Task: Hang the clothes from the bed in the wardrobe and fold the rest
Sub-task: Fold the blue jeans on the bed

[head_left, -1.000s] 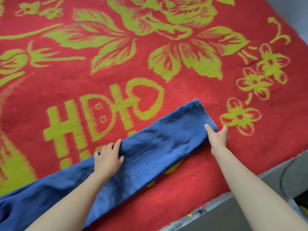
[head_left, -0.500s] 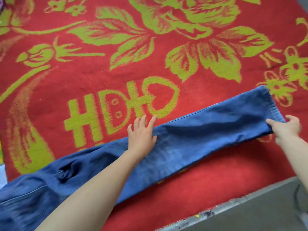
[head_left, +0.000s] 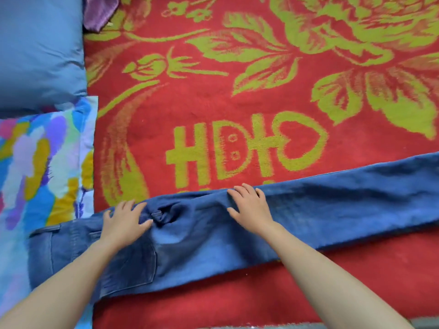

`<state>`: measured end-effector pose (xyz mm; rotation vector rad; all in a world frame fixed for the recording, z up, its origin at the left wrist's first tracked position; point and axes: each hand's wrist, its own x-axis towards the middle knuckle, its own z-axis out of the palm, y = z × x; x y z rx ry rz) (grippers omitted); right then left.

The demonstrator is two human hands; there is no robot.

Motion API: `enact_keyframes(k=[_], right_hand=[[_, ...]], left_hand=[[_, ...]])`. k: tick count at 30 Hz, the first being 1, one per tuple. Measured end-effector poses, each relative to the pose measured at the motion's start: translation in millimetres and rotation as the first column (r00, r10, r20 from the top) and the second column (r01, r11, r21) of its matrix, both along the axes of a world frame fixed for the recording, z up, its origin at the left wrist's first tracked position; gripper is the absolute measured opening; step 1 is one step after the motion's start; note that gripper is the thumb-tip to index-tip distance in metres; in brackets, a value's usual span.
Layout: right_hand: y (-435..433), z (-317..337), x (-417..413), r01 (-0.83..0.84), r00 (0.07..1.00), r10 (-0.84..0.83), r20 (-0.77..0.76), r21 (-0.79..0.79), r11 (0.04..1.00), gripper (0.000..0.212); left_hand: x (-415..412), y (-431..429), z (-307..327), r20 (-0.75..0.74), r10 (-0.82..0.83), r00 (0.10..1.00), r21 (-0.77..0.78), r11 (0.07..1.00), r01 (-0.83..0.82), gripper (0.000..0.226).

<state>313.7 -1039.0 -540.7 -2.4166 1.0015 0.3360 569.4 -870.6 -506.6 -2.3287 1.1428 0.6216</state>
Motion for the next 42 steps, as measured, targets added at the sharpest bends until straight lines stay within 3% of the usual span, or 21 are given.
enact_keyframes(k=[2,5,7,9,12,15,19,23,26,29,32,35,38,42], right_hand=[[18,-4,32,-0.054,0.999,0.054,-0.003,-0.001,0.999,0.057],[28,-5,57,-0.077,0.997,0.077,-0.005,-0.048,0.996,0.057],[28,-4,67,-0.115,0.993,0.113,-0.026,-0.062,0.991,0.048],[24,-1,70,-0.105,0.994,0.104,-0.027,-0.024,0.994,0.036],[12,4,66,0.13,0.984,-0.147,0.103,0.158,0.979,0.021],[11,2,74,0.177,0.984,-0.178,0.02,0.053,0.983,0.022],[22,-5,88,0.105,0.972,-0.128,-0.198,-0.119,0.987,0.038],[32,-5,108,-0.008,0.991,-0.018,-0.133,-0.19,0.982,0.049],[43,-4,141,0.003,0.998,-0.01,-0.064,-0.116,0.993,0.049],[47,-8,176,0.044,0.992,-0.047,-0.119,-0.027,0.999,0.051],[42,-10,199,0.09,0.974,-0.079,-0.211,0.043,0.995,0.024],[42,-11,212,0.138,0.969,-0.167,-0.182,-0.163,0.977,0.027],[58,-10,220,0.158,0.96,-0.206,-0.189,-0.242,0.957,0.049],[109,-2,206,-0.117,0.992,0.128,0.0,-0.423,0.899,0.066]], left_hand=[[22,21,-4,-0.038,0.0,0.999,0.099,0.995,0.003,0.062],[38,37,-11,-0.073,-0.066,0.995,0.083,0.994,0.072,0.053],[43,44,-14,-0.064,-0.144,0.988,-0.035,0.989,0.142,0.035],[52,52,-15,-0.079,-0.127,0.989,-0.195,0.975,0.109,0.022],[73,52,-12,-0.085,-0.057,0.995,-0.338,0.941,0.024,0.021],[84,43,-12,-0.092,0.067,0.993,-0.442,0.891,-0.101,0.024],[90,42,-23,-0.064,0.166,0.984,-0.231,0.957,-0.176,0.045],[118,70,-23,-0.112,0.229,0.967,-0.081,0.968,-0.239,0.076],[136,93,-17,-0.075,0.139,0.987,0.047,0.99,-0.136,0.096],[155,106,-13,0.028,0.003,1.0,0.071,0.997,-0.005,0.095],[173,108,-7,0.065,-0.093,0.994,-0.002,0.996,0.093,0.086],[184,111,-4,0.085,-0.029,0.996,-0.034,0.999,0.032,0.091],[182,124,-3,0.2,0.136,0.97,-0.119,0.986,-0.113,0.104],[160,151,-3,0.084,0.431,0.898,-0.342,0.859,-0.38,0.102]])
